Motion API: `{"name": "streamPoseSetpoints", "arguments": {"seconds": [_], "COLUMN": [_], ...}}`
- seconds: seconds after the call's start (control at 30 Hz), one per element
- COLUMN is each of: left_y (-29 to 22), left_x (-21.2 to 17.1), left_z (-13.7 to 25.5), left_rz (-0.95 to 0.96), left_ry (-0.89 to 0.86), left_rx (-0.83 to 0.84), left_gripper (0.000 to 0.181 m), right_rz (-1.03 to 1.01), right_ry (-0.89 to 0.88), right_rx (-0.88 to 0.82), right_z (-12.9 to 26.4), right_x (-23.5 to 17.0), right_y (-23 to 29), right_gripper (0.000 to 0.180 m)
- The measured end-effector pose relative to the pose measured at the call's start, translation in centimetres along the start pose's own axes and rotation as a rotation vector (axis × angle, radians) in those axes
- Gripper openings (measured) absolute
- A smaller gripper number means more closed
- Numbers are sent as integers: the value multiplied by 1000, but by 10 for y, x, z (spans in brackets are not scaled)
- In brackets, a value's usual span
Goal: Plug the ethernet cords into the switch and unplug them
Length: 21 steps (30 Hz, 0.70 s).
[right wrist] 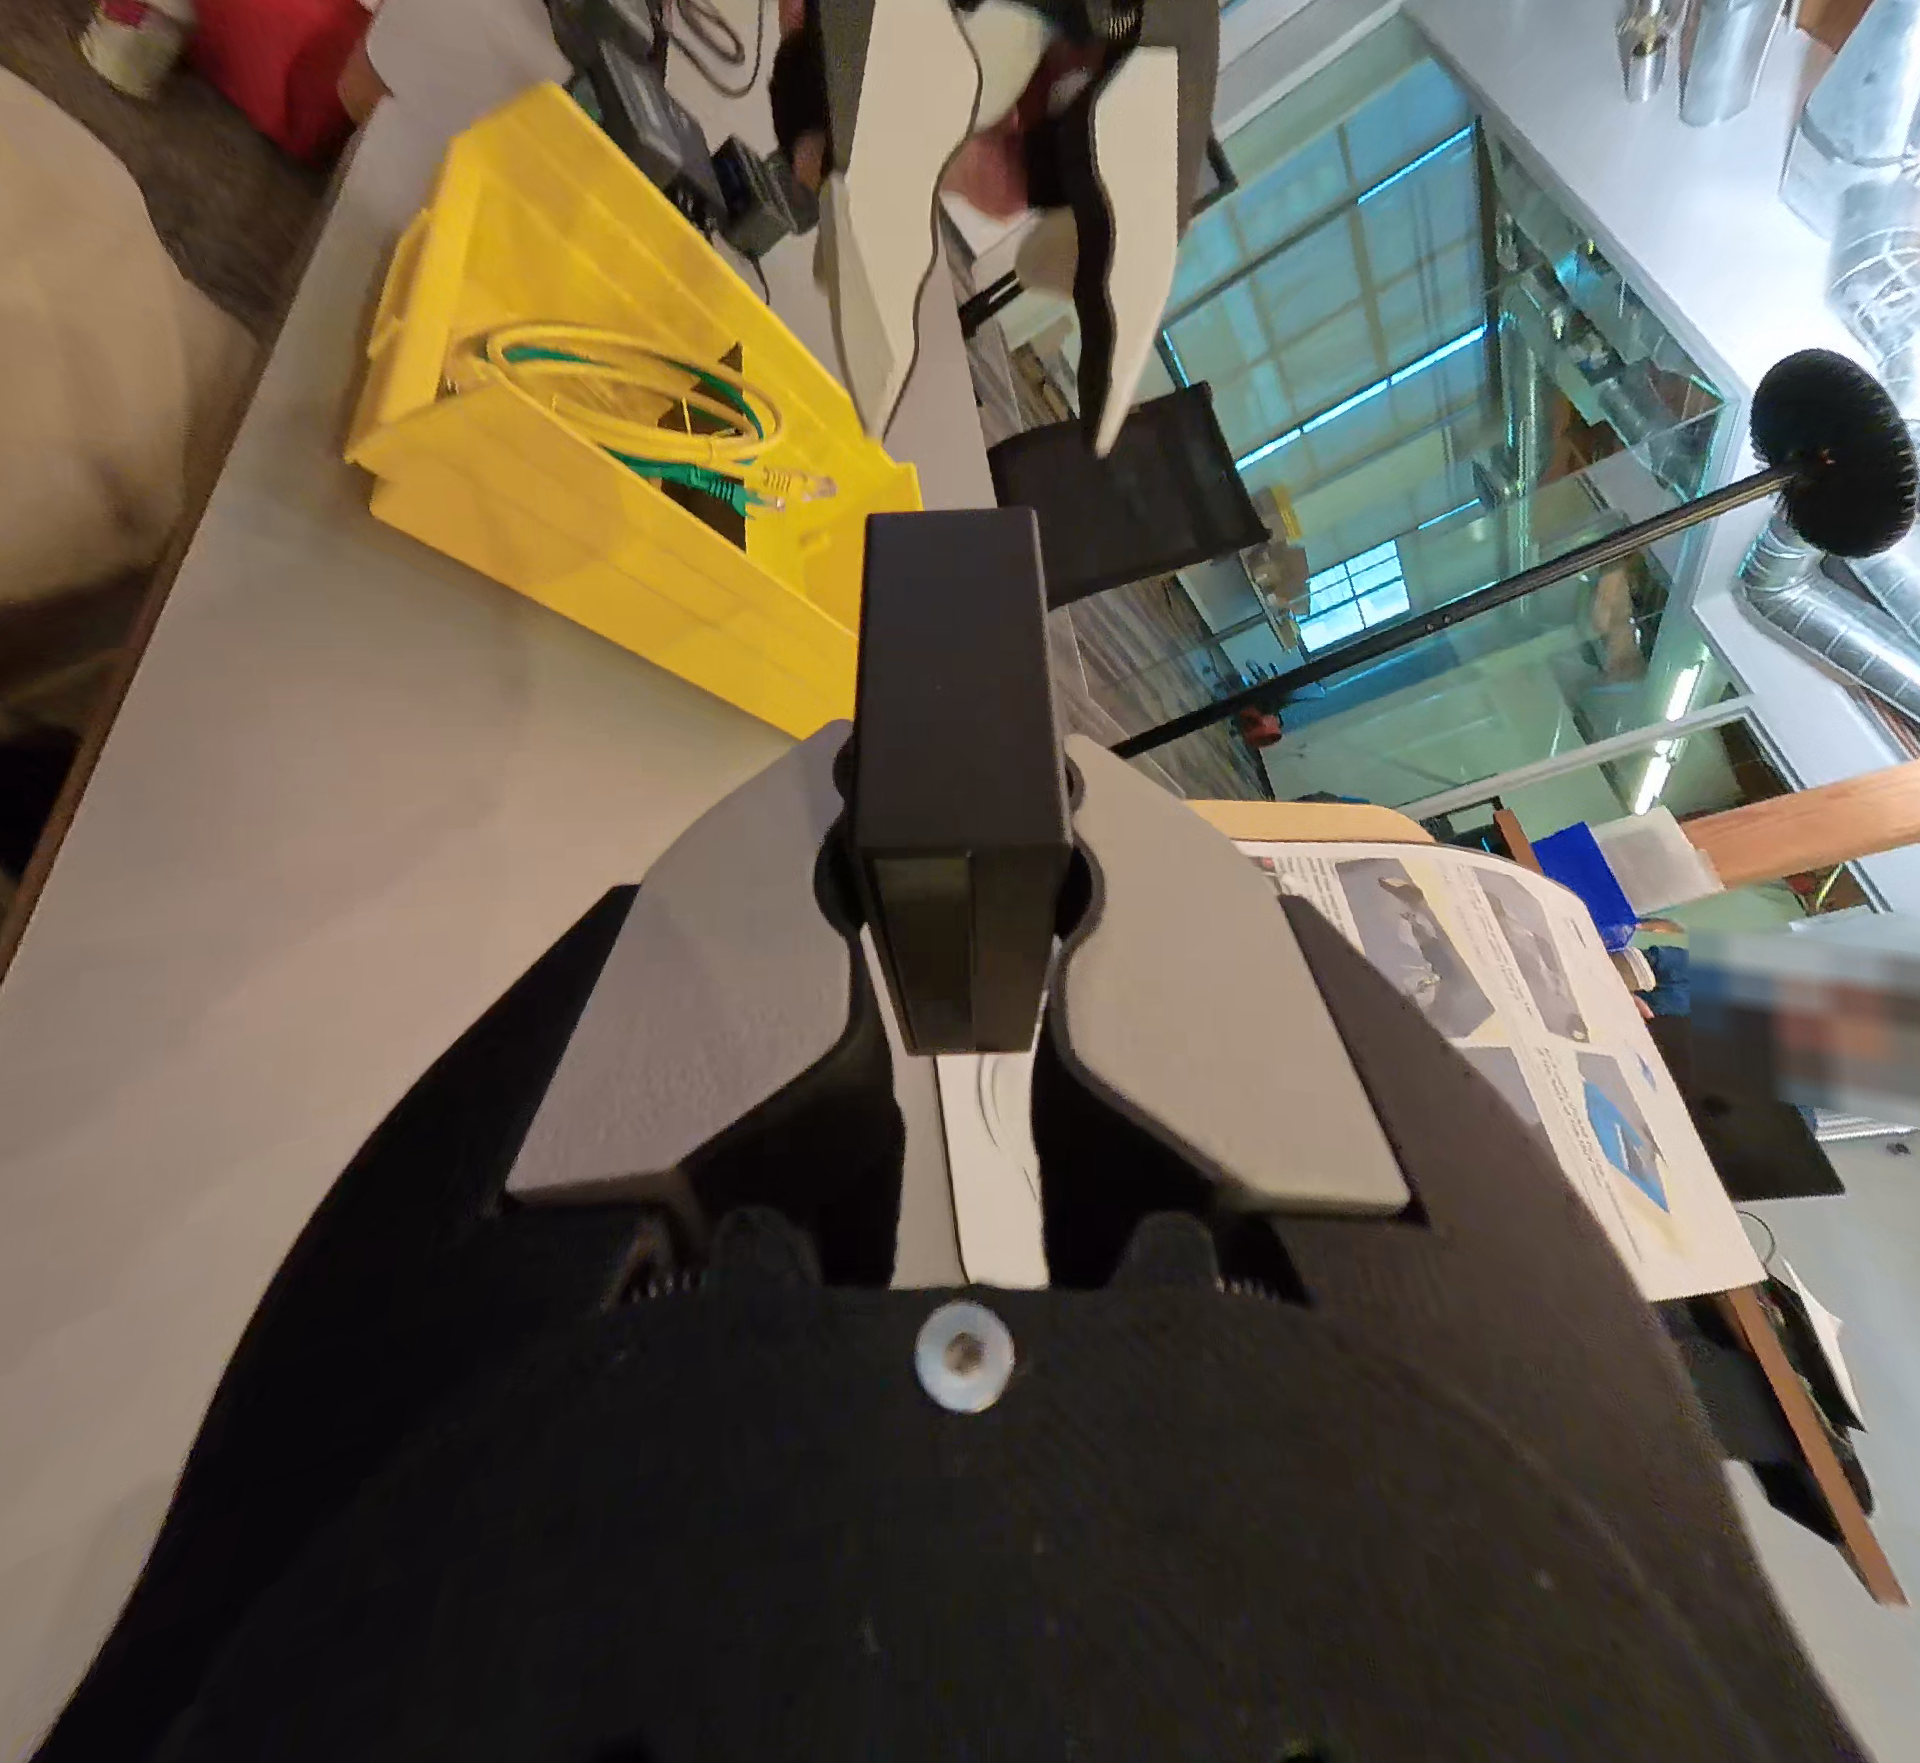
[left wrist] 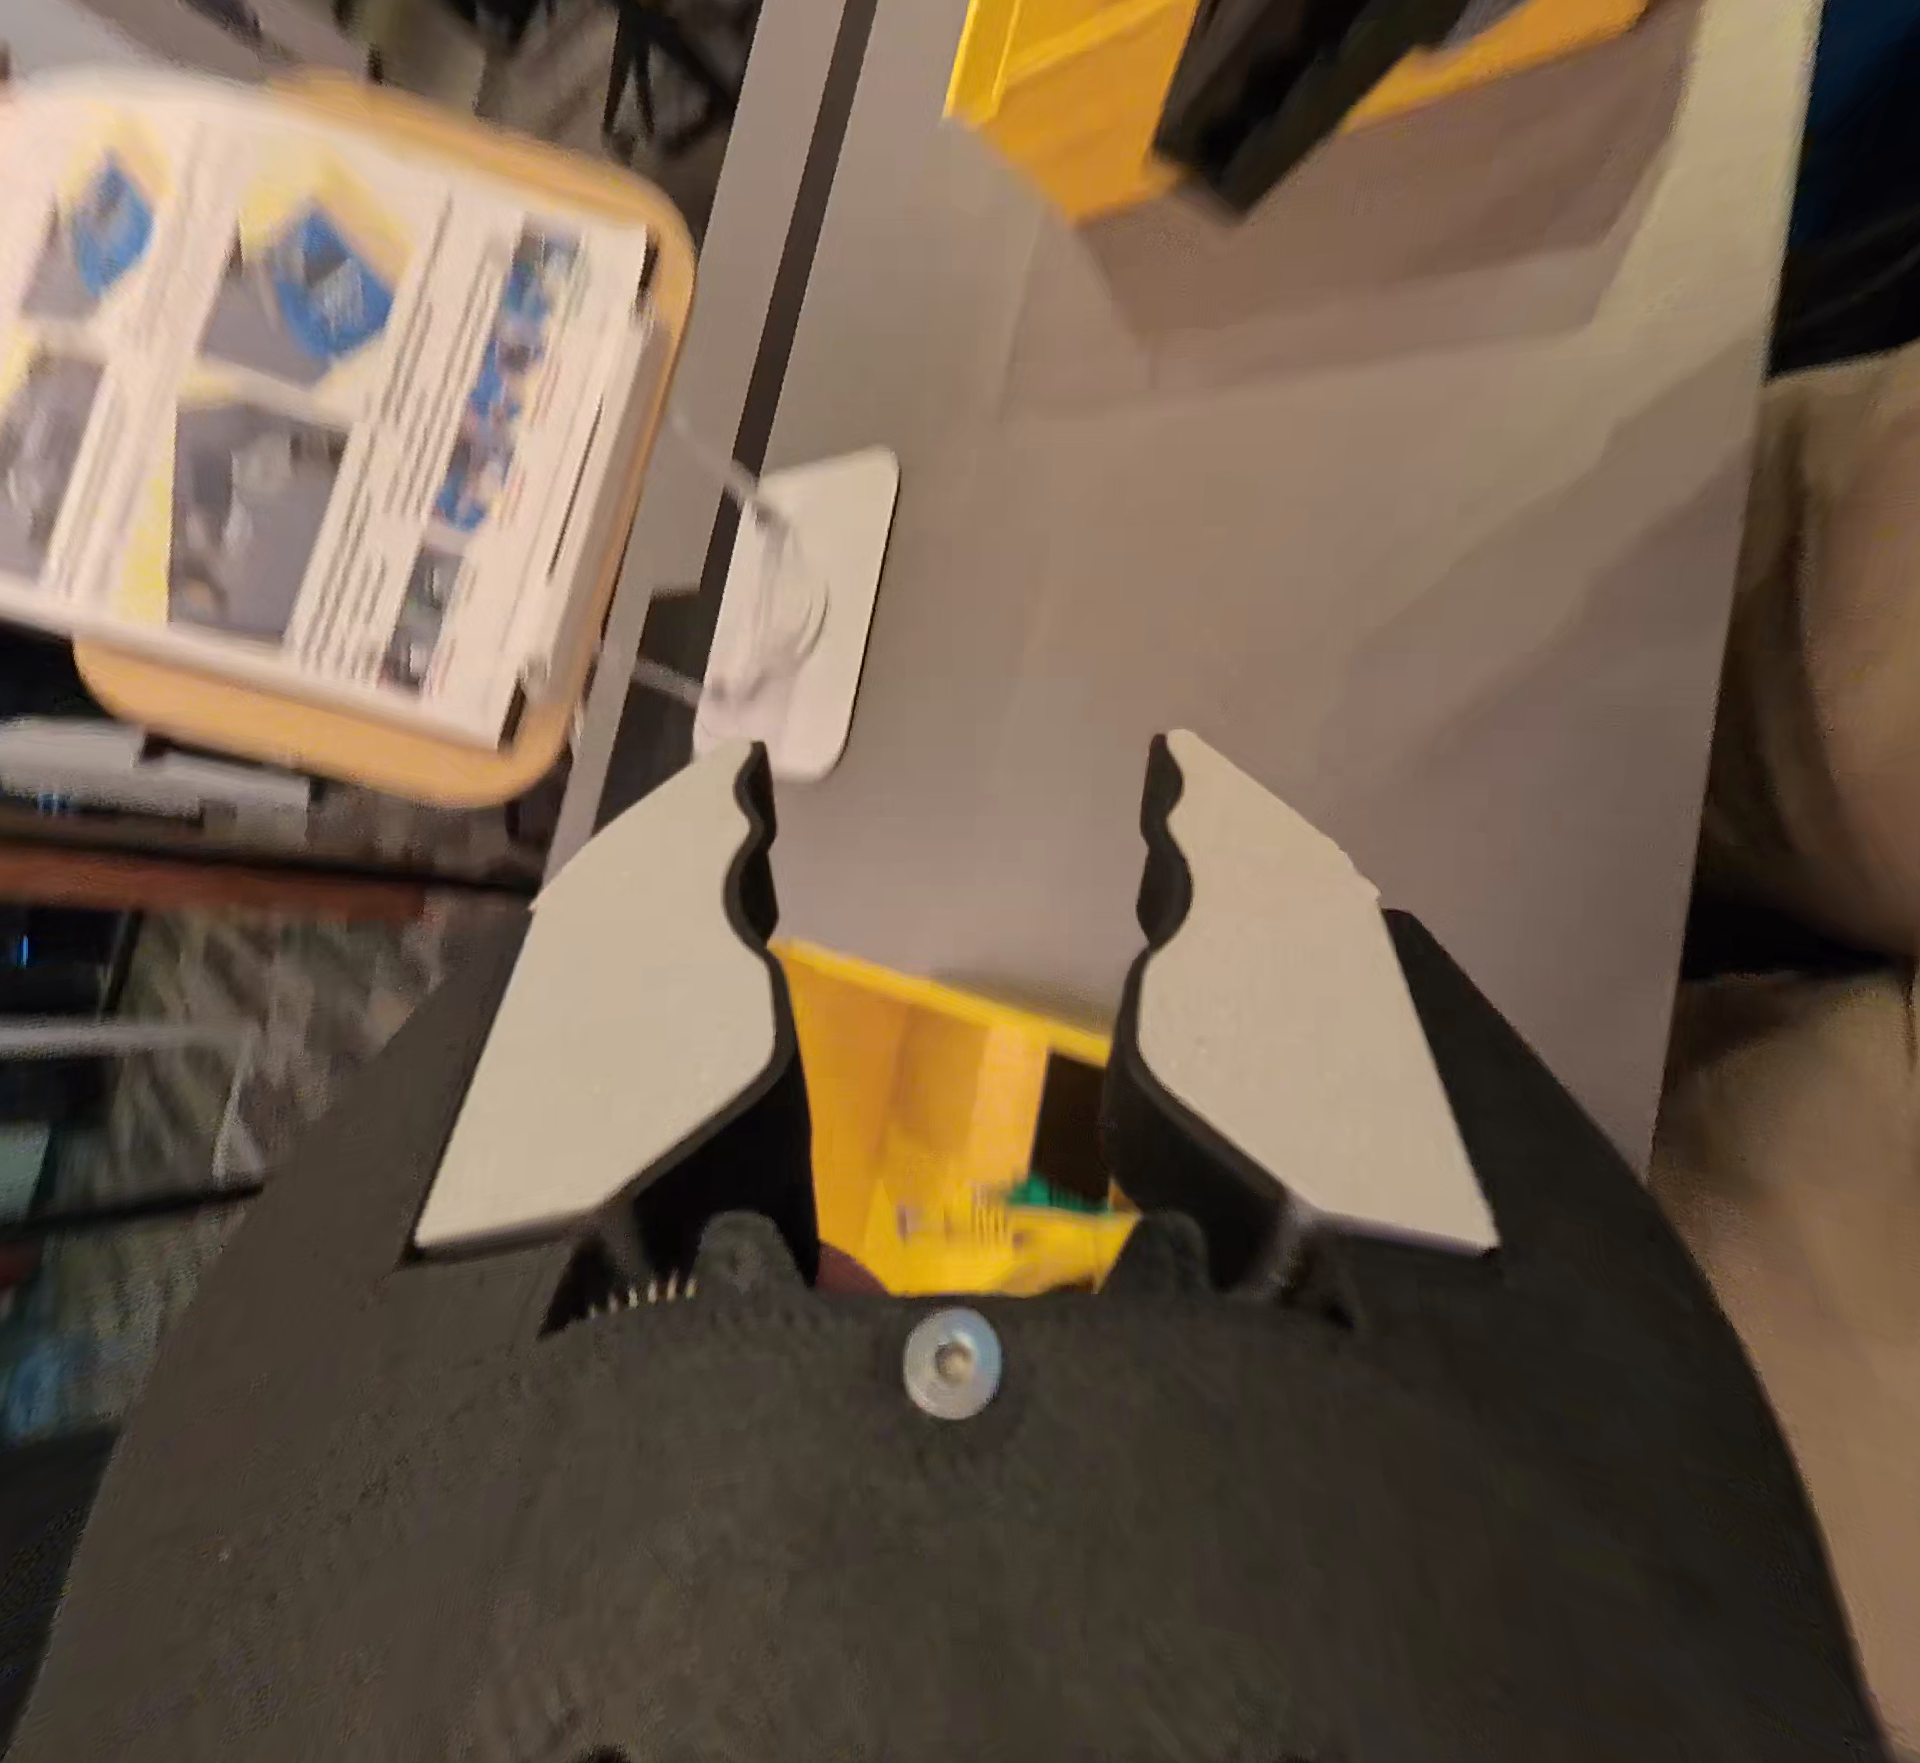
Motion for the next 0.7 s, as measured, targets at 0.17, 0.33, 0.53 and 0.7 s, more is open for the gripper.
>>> {"name": "streamPoseSetpoints", "arguments": {"seconds": [0.17,0.33,0.53,0.7], "left_y": [3,-32,-55,-61], "left_x": [-92,-161,-192,-195], "left_z": [34,35,-4,-19], "left_rz": [145,349,741,813], "left_ry": [259,515,529,512], "left_rx": [-19,-147,-139,-160], "left_gripper": [60,56,59,19], "right_rz": [18,9,-1,-11], "right_ry": [37,64,69,63], "right_rx": [27,56,68,66], "right_z": [-11,-19,-23,-22], "right_x": [-7,-12,-13,-14], "right_y": [13,20,25,27], "right_gripper": [29,29,29,29]}}
Point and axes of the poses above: each gripper's, where its closed fingertips meet, z back along the fingers, x out of its top, y = z × x across the jaws, the point moved 3 cm from there along z, back along the fingers, and after that the axes turned 7 degrees about z, right-handed, at the moved point
